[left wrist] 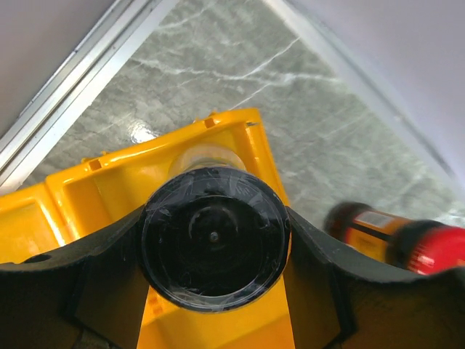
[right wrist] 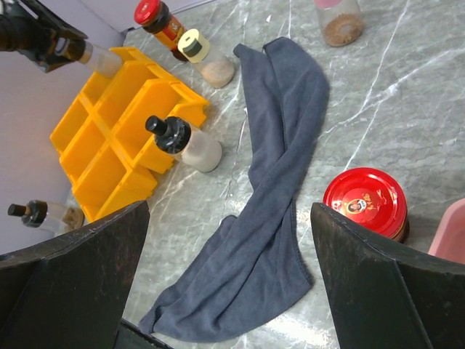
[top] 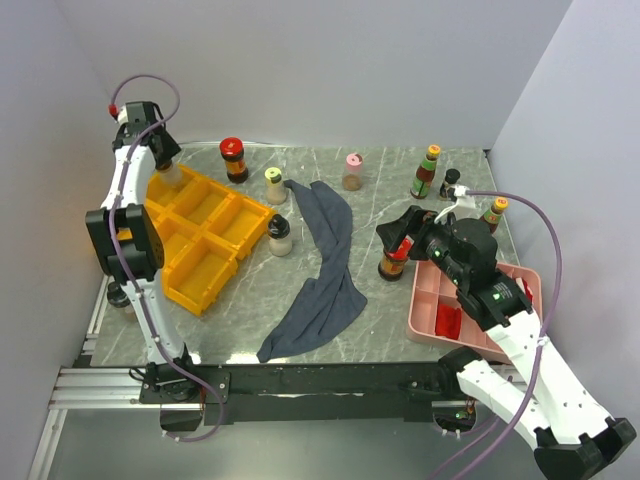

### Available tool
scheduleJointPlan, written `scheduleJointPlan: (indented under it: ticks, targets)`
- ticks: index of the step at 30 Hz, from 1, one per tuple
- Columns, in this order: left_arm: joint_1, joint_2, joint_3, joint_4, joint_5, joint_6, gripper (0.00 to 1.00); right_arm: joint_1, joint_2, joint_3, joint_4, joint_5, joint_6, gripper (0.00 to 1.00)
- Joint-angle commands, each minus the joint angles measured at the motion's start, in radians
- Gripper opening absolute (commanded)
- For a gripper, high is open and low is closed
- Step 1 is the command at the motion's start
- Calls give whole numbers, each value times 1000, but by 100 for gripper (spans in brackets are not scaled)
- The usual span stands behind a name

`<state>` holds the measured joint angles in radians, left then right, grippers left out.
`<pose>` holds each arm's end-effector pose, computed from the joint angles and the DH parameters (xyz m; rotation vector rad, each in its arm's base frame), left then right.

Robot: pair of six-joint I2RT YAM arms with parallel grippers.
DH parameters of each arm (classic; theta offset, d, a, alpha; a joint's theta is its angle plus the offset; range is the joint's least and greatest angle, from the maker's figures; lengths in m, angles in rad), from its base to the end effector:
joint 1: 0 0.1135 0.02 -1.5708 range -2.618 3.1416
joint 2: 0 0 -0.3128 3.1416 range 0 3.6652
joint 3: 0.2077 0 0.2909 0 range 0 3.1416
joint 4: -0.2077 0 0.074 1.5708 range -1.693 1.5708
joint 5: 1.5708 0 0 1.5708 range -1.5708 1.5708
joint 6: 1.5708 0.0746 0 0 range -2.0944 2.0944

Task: Organize the condiment bottles
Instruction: Place the bottle in the storage box.

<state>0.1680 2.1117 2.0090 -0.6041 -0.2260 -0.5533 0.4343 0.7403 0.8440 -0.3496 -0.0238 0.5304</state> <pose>0.5709 0.1138 0.3169 -0.9055 2.0669 0.0521 0.1898 0.0900 0.3774 0.0726 1.8725 0.6977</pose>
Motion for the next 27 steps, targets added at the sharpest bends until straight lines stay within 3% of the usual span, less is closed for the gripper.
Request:
scheduleJointPlan:
  ticks: [1, 5, 9, 11, 12, 15, 20, 27]
  targets:
    - [16, 43, 54, 79, 11, 38, 1, 4, 14, -6, 49, 4, -1, 100]
    - [22, 60, 28, 104, 24, 41, 2, 4, 18, -8, 50, 10, -1, 100]
    - [27, 86, 42, 93, 22, 44, 23, 4, 14, -13, 54, 16, -1, 100]
    - [27, 96, 48, 90, 34, 50, 44, 4, 18, -11, 52, 22, -1, 100]
    - [27, 100, 53, 87, 43, 49, 64, 4, 19, -10, 51, 22, -1, 100]
    - [25, 100, 54, 78, 50, 44, 84, 4, 18, -13, 52, 19, 0, 100]
    - [25, 74, 68, 29, 36, 15, 99, 3, 14, -14, 50, 18, 0, 100]
    - [25, -71, 42, -57, 103, -46, 99, 4, 8, -19, 55, 1, 5, 100]
